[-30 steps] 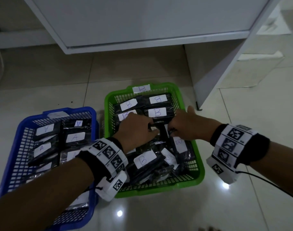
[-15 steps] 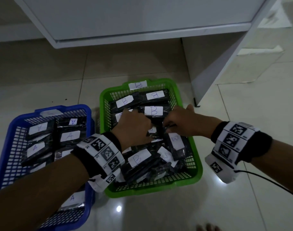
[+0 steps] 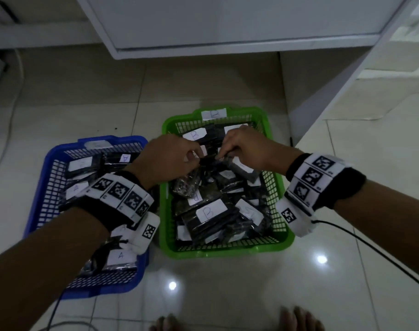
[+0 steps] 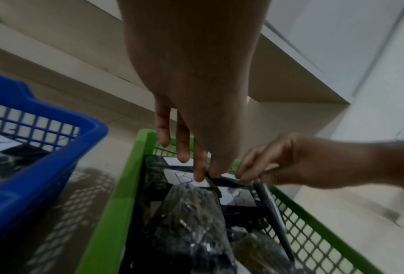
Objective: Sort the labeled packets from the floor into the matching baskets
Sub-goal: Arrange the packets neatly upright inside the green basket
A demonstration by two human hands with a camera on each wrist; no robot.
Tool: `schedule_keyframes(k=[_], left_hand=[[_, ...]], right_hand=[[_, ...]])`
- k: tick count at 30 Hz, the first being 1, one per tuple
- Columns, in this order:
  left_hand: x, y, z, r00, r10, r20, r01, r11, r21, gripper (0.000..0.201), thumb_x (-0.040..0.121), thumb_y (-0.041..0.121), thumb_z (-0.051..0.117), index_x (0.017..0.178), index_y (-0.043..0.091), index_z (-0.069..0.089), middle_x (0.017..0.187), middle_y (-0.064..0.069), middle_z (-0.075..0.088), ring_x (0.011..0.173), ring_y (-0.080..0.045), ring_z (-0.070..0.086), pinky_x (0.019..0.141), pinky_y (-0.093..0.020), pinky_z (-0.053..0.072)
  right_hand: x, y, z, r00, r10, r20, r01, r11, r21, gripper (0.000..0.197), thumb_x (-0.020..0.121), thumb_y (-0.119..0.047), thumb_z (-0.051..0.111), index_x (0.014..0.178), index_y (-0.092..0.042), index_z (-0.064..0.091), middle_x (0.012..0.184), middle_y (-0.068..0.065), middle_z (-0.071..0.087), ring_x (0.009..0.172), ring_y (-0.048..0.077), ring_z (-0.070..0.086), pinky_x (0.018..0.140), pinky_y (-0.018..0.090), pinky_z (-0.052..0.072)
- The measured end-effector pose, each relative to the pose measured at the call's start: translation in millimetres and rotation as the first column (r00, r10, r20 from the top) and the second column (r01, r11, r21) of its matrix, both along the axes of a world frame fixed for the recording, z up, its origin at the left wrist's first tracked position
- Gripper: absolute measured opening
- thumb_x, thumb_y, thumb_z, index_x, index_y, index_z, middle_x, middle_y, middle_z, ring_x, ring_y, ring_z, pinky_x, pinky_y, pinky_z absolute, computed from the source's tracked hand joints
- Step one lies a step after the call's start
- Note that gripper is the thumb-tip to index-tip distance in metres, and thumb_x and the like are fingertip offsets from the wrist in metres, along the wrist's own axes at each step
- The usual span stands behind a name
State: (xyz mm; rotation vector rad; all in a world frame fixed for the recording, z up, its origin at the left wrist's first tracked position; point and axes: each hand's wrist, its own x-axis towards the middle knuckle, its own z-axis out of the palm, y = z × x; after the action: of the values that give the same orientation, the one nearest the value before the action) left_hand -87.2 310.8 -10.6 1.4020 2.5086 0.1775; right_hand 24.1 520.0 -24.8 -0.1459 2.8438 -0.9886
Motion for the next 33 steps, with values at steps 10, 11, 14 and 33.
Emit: schedule_keyframes(k=[10,11,14,33], left_hand=[[36.1,-13.5,-11.3,0.992,0.113,0.060,-0.105,0.986,-0.133,0.050,0.088,0.064,0.060,0.128,0.033,0.060,0.117,-0.003,0.060,0.097,-0.022,0.062,0.084,-0.037,0.053],[39.0,-13.6,-15.0,0.988,0.132,0.078,-0.124,0.988,-0.095,0.047,0.089,0.059,0.062,0.128,0.034,0.061,0.118,-0.004,0.058,0.097,-0.022,0.063,0.082,-0.034,0.053],[39.7,-13.6,-15.7,0.971,0.148,0.188,-0.149,0.989,-0.008,0.043,0.086,0.044,0.073,0.127,0.034,0.065,0.119,-0.002,0.060,0.101,-0.020,0.063,0.085,-0.031,0.052],[12.0,-29.5,-15.1,0.982,0.039,0.187,-0.070,0.984,0.161,0.060,0.089,0.025,0.073,0.144,0.024,0.049,0.136,0.003,0.059,0.113,-0.009,0.057,0.091,-0.021,0.043]], right_hand=[[35.8,-1.2,-20.6,0.990,-0.090,0.110,0.052,0.949,0.311,0.058,0.074,-0.041,0.076,0.123,-0.021,0.051,0.109,0.004,0.050,0.100,0.023,0.050,0.085,0.038,0.048],[37.6,-2.1,-20.3,0.988,-0.105,0.109,0.066,0.946,0.317,0.062,0.072,-0.039,0.077,0.125,-0.021,0.050,0.112,0.003,0.050,0.102,0.022,0.049,0.087,0.037,0.048],[40.5,-9.4,-19.5,0.984,-0.119,0.131,0.059,0.920,0.389,0.069,0.067,-0.031,0.079,0.127,-0.015,0.047,0.115,0.005,0.049,0.106,0.025,0.047,0.090,0.039,0.048],[5.2,15.1,-12.8,0.996,-0.010,0.083,-0.031,0.879,0.475,0.040,0.077,-0.004,0.064,0.115,-0.018,0.067,0.123,0.007,0.048,0.112,0.029,0.044,0.090,0.041,0.048]])
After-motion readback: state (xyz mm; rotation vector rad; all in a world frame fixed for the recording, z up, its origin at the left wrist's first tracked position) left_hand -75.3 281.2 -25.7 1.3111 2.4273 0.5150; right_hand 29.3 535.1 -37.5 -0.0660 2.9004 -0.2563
